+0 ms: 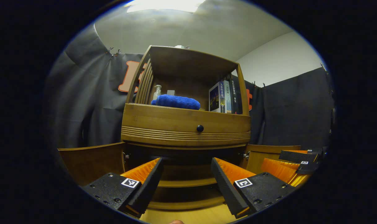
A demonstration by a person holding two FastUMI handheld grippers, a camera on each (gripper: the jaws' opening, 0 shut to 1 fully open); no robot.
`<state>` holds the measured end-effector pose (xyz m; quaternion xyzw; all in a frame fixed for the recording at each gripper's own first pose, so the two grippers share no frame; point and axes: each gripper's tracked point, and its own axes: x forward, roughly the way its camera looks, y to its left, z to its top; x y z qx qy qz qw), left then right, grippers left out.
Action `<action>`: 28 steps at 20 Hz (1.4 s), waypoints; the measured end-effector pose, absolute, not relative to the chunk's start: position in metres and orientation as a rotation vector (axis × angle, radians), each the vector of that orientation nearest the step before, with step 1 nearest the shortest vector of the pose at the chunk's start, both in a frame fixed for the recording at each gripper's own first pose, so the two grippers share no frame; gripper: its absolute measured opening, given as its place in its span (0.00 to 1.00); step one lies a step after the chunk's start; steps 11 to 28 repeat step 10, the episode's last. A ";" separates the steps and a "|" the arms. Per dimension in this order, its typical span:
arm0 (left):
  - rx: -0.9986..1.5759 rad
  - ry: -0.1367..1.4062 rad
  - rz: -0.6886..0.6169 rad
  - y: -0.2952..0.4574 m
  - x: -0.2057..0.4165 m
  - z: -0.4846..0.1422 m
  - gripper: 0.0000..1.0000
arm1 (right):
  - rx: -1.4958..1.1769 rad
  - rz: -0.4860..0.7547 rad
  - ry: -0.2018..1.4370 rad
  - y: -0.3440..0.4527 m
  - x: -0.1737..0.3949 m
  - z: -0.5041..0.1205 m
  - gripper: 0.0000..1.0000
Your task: Open the right door of the double-door shoe cabinet with the right hand, and open the left door with the left hand.
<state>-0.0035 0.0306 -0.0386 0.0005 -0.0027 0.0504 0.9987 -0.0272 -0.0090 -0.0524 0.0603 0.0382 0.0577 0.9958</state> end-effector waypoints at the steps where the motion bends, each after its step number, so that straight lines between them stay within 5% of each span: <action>1: 0.000 -0.004 0.092 0.030 -0.003 -0.039 0.95 | 0.123 0.106 0.078 -0.011 -0.029 -0.053 0.99; 28: 0.009 -0.003 0.044 0.030 0.006 -0.042 0.96 | 0.115 0.054 0.075 -0.015 -0.030 -0.054 0.99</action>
